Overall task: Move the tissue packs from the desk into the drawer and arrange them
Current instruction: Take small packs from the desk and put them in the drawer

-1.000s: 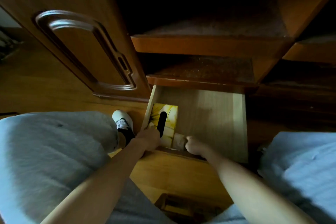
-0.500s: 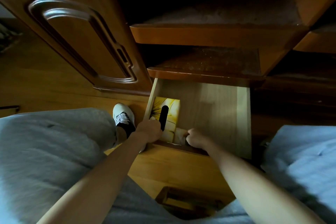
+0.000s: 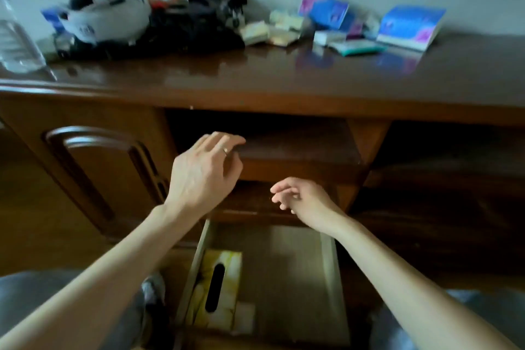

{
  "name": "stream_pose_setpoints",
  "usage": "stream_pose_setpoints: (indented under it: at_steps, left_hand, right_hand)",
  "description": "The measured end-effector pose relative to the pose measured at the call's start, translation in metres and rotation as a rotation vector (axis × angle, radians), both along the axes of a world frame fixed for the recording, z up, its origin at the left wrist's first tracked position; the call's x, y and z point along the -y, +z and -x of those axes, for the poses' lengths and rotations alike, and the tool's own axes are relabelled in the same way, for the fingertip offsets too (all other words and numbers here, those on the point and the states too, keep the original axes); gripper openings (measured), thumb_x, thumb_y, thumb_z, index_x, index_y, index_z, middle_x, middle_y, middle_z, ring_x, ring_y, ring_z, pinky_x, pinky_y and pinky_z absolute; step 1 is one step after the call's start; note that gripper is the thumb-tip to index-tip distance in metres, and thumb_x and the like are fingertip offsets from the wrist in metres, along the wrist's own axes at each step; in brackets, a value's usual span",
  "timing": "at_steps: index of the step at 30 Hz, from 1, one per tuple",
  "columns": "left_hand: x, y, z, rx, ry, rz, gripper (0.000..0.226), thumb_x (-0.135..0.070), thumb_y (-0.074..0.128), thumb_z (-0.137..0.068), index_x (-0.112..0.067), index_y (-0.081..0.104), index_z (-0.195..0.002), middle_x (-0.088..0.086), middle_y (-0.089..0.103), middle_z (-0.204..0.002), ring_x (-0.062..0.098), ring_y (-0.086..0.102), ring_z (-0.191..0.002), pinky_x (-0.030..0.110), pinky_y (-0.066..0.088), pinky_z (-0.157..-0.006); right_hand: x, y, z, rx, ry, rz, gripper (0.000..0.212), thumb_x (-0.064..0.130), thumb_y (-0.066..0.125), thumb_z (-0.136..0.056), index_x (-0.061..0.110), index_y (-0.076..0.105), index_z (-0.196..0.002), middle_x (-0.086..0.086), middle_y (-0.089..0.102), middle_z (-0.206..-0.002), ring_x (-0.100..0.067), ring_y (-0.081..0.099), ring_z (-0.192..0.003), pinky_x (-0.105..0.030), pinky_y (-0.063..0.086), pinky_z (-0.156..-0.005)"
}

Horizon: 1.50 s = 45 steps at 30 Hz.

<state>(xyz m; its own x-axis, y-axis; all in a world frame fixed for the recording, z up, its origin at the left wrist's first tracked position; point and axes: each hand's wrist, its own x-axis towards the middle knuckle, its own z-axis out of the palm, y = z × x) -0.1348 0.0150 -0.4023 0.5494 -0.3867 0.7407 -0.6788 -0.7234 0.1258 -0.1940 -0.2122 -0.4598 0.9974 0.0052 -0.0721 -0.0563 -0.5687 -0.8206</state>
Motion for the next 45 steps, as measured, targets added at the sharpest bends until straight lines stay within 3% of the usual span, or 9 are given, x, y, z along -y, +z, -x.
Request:
stream_pose_setpoints:
  at_steps: [3,8,14,19,26,29,34,40,45]
  left_hand:
    - [0.018,0.070,-0.036,0.109,-0.007,0.109,0.024,-0.026,0.053,-0.093,-0.026,0.065,-0.114,-0.009,0.068,-0.105,0.010,0.061,-0.097,0.026,0.051,-0.067]
    - [0.057,0.123,-0.115,-0.141,0.092,0.047,0.029,-0.028,0.059,-0.087,-0.027,0.067,-0.115,-0.003,0.065,-0.114,0.020,0.058,-0.110,0.036,0.050,-0.077]
    - [0.090,0.131,-0.202,-0.273,0.205,-0.121,0.042,-0.030,0.057,-0.084,-0.025,0.062,-0.126,0.003,0.058,-0.127,0.025,0.050,-0.119,0.040,0.049,-0.087]
    - [0.116,0.113,-0.260,-0.256,0.258,-0.192,0.054,-0.038,0.054,-0.087,-0.018,0.051,-0.137,0.008,0.052,-0.138,0.028,0.045,-0.126,0.042,0.043,-0.100]
    - [0.141,0.104,-0.319,-0.312,0.161,-0.201,0.077,-0.052,0.049,-0.093,-0.020,0.020,-0.157,0.011,0.026,-0.162,0.028,0.014,-0.152,0.044,0.016,-0.122]
    - [0.146,0.102,-0.329,-0.386,0.143,-0.211,0.074,-0.054,0.046,-0.094,-0.018,0.024,-0.155,0.015,0.033,-0.158,0.030,0.021,-0.150,0.044,0.018,-0.122]
    - [0.145,0.103,-0.326,-0.294,0.148,-0.203,0.067,-0.057,0.043,-0.094,-0.014,0.041,-0.146,0.014,0.048,-0.141,0.033,0.037,-0.136,0.046,0.032,-0.111]
    - [0.142,0.109,-0.310,-0.265,0.087,-0.177,0.064,-0.061,0.044,-0.093,-0.014,0.052,-0.135,0.008,0.054,-0.132,0.028,0.044,-0.128,0.042,0.037,-0.106]
    - [0.154,0.123,-0.264,-0.394,-0.059,0.114,0.061,-0.057,0.049,-0.092,-0.021,0.046,-0.141,0.006,0.051,-0.139,0.029,0.054,-0.122,0.039,0.045,-0.095]
  right_hand:
    - [0.013,0.089,-0.005,0.323,-0.042,-0.020,0.019,0.023,0.059,-0.099,0.037,0.072,-0.097,0.016,0.076,-0.088,-0.005,0.071,-0.075,-0.013,0.051,-0.065]
    - [0.029,0.169,-0.068,0.616,-0.144,0.318,0.014,0.030,0.056,-0.094,0.038,0.067,-0.098,0.022,0.073,-0.083,0.000,0.069,-0.077,-0.028,0.055,-0.072]
    - [0.076,0.181,-0.171,0.403,-0.196,0.721,0.040,0.036,0.056,-0.096,0.032,0.053,-0.135,0.002,0.056,-0.137,-0.019,0.049,-0.128,-0.040,0.047,-0.099]
    - [0.115,0.167,-0.230,0.362,-0.575,0.906,0.060,0.049,0.050,-0.095,0.018,0.039,-0.145,-0.014,0.046,-0.148,-0.033,0.042,-0.135,-0.049,0.037,-0.110]
    - [0.150,0.164,-0.279,0.126,-0.665,0.903,0.078,0.067,0.042,-0.093,0.032,0.016,-0.158,-0.015,0.009,-0.168,-0.041,0.009,-0.153,-0.070,0.012,-0.116]
    - [0.158,0.165,-0.298,0.120,-0.590,0.952,0.080,0.073,0.036,-0.092,0.037,0.014,-0.159,-0.009,0.006,-0.170,-0.038,0.006,-0.155,-0.073,0.009,-0.116]
    - [0.165,0.168,-0.314,0.031,-0.472,0.875,0.066,0.073,0.032,-0.091,0.045,0.028,-0.151,-0.005,0.038,-0.156,-0.035,0.040,-0.140,-0.065,0.028,-0.110]
    - [0.154,0.175,-0.282,0.095,-0.361,0.791,0.052,0.069,0.040,-0.093,0.047,0.040,-0.140,-0.005,0.052,-0.140,-0.032,0.052,-0.127,-0.048,0.043,-0.098]
    - [0.125,0.175,-0.223,0.238,-0.104,0.413,0.077,0.071,0.070,-0.064,0.055,0.045,-0.136,0.010,0.060,-0.138,-0.015,0.055,-0.126,-0.035,0.045,-0.103]
